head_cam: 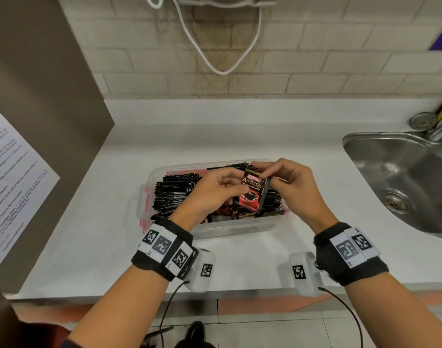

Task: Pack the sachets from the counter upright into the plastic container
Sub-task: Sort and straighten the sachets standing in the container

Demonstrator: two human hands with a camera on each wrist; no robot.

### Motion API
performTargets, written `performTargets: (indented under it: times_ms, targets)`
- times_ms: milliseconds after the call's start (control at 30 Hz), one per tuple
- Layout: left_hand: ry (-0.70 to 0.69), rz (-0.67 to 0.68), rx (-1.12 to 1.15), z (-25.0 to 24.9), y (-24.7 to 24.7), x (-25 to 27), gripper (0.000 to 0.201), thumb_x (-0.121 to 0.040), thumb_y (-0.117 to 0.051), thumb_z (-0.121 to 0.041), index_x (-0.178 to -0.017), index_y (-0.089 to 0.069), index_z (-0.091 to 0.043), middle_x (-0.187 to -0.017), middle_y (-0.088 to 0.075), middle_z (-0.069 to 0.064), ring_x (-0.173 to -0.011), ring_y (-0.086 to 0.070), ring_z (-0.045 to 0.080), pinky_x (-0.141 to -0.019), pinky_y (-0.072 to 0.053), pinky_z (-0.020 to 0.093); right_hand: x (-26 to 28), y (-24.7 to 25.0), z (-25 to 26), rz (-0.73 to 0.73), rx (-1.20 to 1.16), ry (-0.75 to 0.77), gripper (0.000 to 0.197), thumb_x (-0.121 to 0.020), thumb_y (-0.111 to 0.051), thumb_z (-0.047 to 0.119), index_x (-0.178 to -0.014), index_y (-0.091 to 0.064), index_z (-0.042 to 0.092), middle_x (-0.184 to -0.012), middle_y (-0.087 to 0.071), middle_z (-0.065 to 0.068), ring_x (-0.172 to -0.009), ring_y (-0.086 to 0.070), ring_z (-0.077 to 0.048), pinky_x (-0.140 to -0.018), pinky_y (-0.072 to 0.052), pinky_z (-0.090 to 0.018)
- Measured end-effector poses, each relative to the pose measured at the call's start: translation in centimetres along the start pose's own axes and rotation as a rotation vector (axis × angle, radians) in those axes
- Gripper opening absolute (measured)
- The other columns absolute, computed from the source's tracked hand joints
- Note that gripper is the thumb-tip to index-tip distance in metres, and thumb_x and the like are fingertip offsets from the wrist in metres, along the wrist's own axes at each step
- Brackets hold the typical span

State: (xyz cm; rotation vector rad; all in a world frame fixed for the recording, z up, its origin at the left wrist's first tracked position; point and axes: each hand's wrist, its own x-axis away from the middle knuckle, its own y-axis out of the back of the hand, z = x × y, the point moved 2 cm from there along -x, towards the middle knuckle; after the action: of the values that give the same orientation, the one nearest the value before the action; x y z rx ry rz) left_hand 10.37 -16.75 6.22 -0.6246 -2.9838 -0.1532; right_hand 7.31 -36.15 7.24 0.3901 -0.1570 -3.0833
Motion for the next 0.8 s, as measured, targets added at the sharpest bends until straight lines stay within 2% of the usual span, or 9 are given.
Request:
performTargets:
  times_ms: [167, 233, 333, 400, 467, 533, 633, 700, 800]
  targets:
    - [-0.080, -0.028, -0.169, 0.7, 0.4, 0.2, 0.022, -0.083, -0.080, -0.009, -0.095, -0.065, -0.017, -0.088, -0.065, 0.008, -0.070, -0.060, 0.018, -0.063, -0.054, 0.028, 0.6, 0.7, -0.5, 0.035, 0.030, -0.077, 0.021, -0.095, -0.063, 0.002, -0.111, -0.073, 0.012, -0.106, -0.074, -0.006, -0.094, -0.069, -0.021, -0.080, -0.057, -0.028]
    - [-0.099, 0.004, -0.263, 1.1, 0.2, 0.4, 0.022, -0.082, -0.081, -0.009, -0.093, -0.063, -0.016, -0.084, -0.065, 0.003, -0.068, -0.058, 0.017, -0.066, -0.053, 0.031, 0.9, 0.5, -0.9, 0.069, 0.094, -0.098, 0.021, -0.090, -0.072, 0.007, -0.109, -0.075, 0.014, -0.099, -0.075, -0.007, -0.091, -0.069, -0.023, -0.081, -0.056, -0.029]
    - [-0.143, 0.013, -0.387, 1.5, -0.3, 0.9, 0.028, -0.080, -0.082, -0.010, -0.085, -0.060, -0.026, -0.075, -0.064, -0.007, -0.061, -0.056, 0.006, -0.061, -0.048, 0.017, 1.1, 0.2, -1.4, 0.073, 0.161, -0.098, 0.017, -0.087, -0.075, 0.004, -0.102, -0.078, 0.011, -0.094, -0.077, -0.007, -0.092, -0.071, -0.030, -0.085, -0.058, -0.038]
    - [-0.170, 0.035, -0.456, 1.7, -0.6, 1.2, 0.027, -0.079, -0.084, -0.016, -0.086, -0.062, -0.029, -0.077, -0.065, -0.007, -0.062, -0.056, 0.003, -0.060, -0.047, 0.016, 1.1, 0.1, -1.7, 0.095, 0.184, -0.114, 0.015, -0.086, -0.075, 0.002, -0.098, -0.078, 0.011, -0.091, -0.077, -0.008, -0.088, -0.072, -0.031, -0.082, -0.059, -0.036]
    - [-0.171, 0.034, -0.455, 1.9, -0.7, 1.4, 0.021, -0.081, -0.082, -0.023, -0.088, -0.065, -0.032, -0.081, -0.066, -0.007, -0.064, -0.055, 0.004, -0.063, -0.049, 0.023, 1.3, 0.1, -2.2, 0.131, 0.235, -0.130, 0.015, -0.086, -0.076, 0.002, -0.094, -0.079, 0.014, -0.086, -0.077, -0.002, -0.080, -0.070, -0.021, -0.075, -0.056, -0.026]
    - [-0.172, -0.021, -0.435, 2.1, -0.6, 1.4, 0.013, -0.087, -0.076, -0.025, -0.089, -0.066, -0.033, -0.086, -0.066, -0.008, -0.067, -0.055, 0.003, -0.066, -0.049, 0.021, 1.7, -0.1, -2.5, 0.179, 0.345, -0.116, 0.014, -0.083, -0.079, 0.006, -0.091, -0.080, 0.017, -0.080, -0.075, 0.006, -0.073, -0.064, -0.003, -0.071, -0.048, -0.014]
    - [-0.176, -0.170, -0.439, 2.2, -0.6, 1.2, 0.004, -0.099, -0.060, -0.030, -0.099, -0.064, -0.027, -0.103, -0.060, -0.005, -0.089, -0.058, 0.005, -0.079, -0.048, 0.014, 2.0, -0.4, -2.9, 0.211, 0.528, -0.031, 0.011, -0.078, -0.084, 0.011, -0.086, -0.081, 0.018, -0.080, -0.068, 0.010, -0.083, -0.057, 0.002, -0.076, -0.038, -0.009]
    - [-0.086, -0.211, -0.371, 2.4, -0.8, 1.0, 0.015, -0.103, -0.050, -0.035, -0.107, -0.058, -0.023, -0.113, -0.056, 0.001, -0.101, -0.059, 0.015, -0.092, -0.052, 0.028, 1.9, -0.5, -3.0, 0.229, 0.616, 0.019, 0.010, -0.078, -0.085, 0.014, -0.085, -0.081, 0.020, -0.082, -0.065, 0.010, -0.086, -0.052, -0.001, -0.079, -0.033, -0.010]
    - [0.068, -0.203, -0.293, 2.3, -1.3, 1.2, 0.023, -0.105, -0.040, -0.044, -0.102, -0.049, -0.024, -0.112, -0.057, 0.004, -0.107, -0.059, 0.022, -0.098, -0.051, 0.048, 1.3, -0.7, -2.7, 0.297, 0.708, 0.057, 0.005, -0.082, -0.082, 0.020, -0.087, -0.081, 0.022, -0.084, -0.067, 0.008, -0.088, -0.049, -0.009, -0.081, -0.034, -0.019]
